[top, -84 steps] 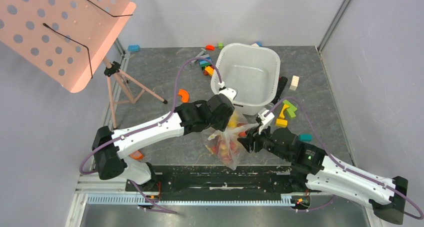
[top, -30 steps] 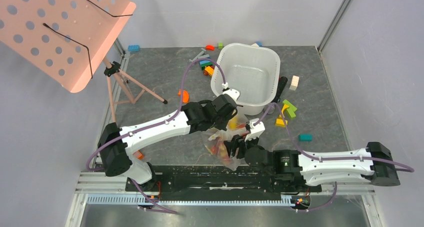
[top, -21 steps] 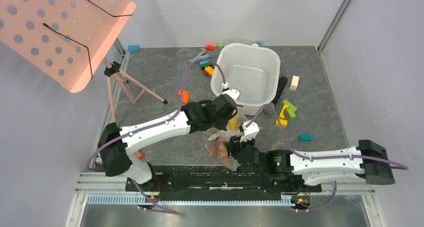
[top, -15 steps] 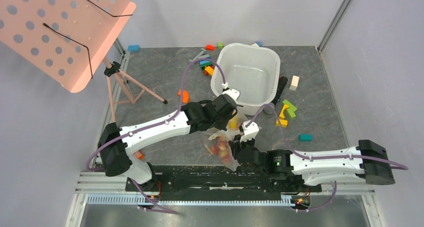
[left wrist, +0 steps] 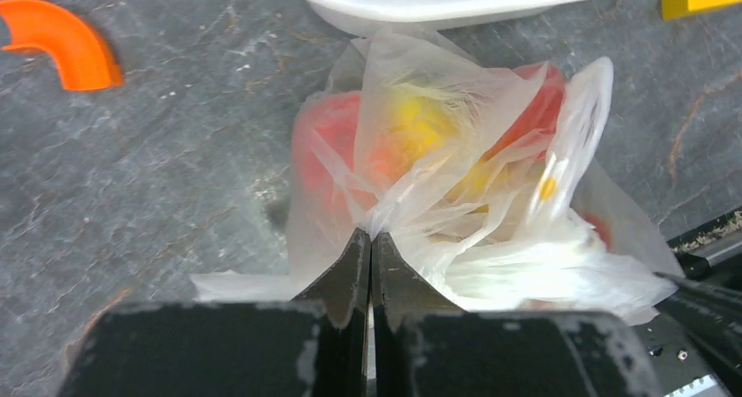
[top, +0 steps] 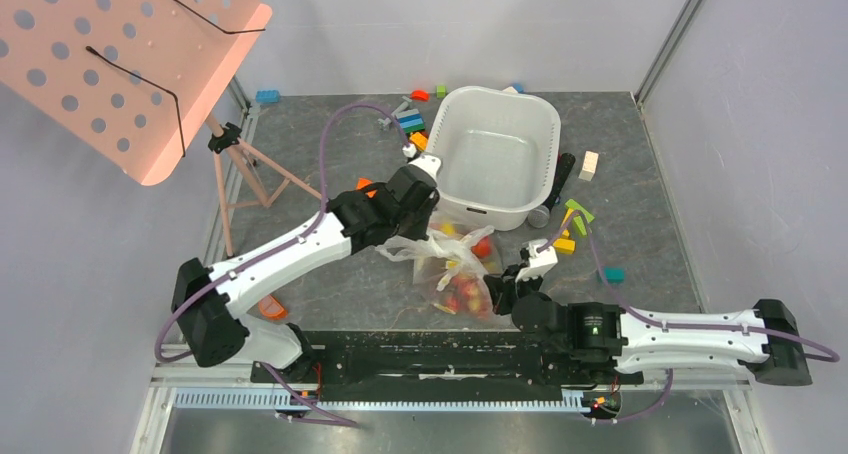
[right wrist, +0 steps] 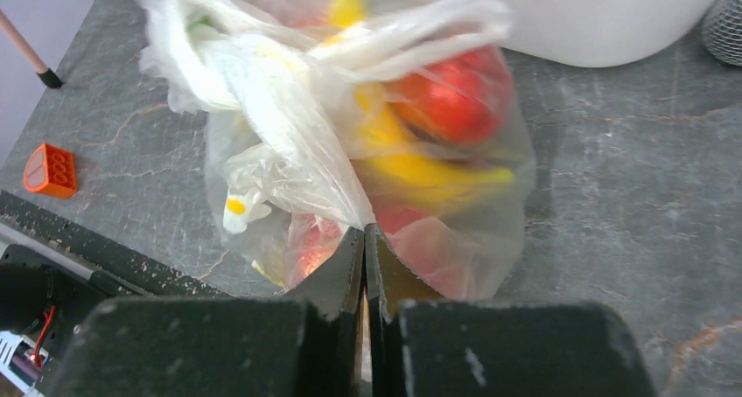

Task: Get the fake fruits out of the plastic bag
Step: Untie the plastic bag at the center of the board.

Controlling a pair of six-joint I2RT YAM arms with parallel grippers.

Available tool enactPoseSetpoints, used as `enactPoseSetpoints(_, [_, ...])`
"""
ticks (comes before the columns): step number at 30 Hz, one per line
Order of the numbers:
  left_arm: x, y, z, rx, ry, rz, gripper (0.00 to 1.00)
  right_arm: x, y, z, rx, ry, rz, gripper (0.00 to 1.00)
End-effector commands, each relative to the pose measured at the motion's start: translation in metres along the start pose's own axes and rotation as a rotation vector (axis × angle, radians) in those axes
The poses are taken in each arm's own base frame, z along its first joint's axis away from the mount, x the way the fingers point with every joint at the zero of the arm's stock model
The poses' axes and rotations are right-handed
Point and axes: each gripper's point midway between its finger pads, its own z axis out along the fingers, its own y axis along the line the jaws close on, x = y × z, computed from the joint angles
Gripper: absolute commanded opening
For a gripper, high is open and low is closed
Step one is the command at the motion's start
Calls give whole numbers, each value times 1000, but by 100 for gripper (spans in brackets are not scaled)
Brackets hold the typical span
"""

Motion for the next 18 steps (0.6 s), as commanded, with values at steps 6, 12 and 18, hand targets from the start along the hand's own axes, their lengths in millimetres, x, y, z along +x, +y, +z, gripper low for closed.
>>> enactPoseSetpoints(6, [4,52,-22,-81,-29,-85,2,-7,-61,-8,199,-64,52,0])
enactPoseSetpoints(12, [20,64,-24,-102,-10,-104,2,-9,-87,-16,288,-90,108,0])
enactPoseSetpoints(18, [29,75,-28,-120,-5,-128,2,-11,-96,-20,314,-98,132,0])
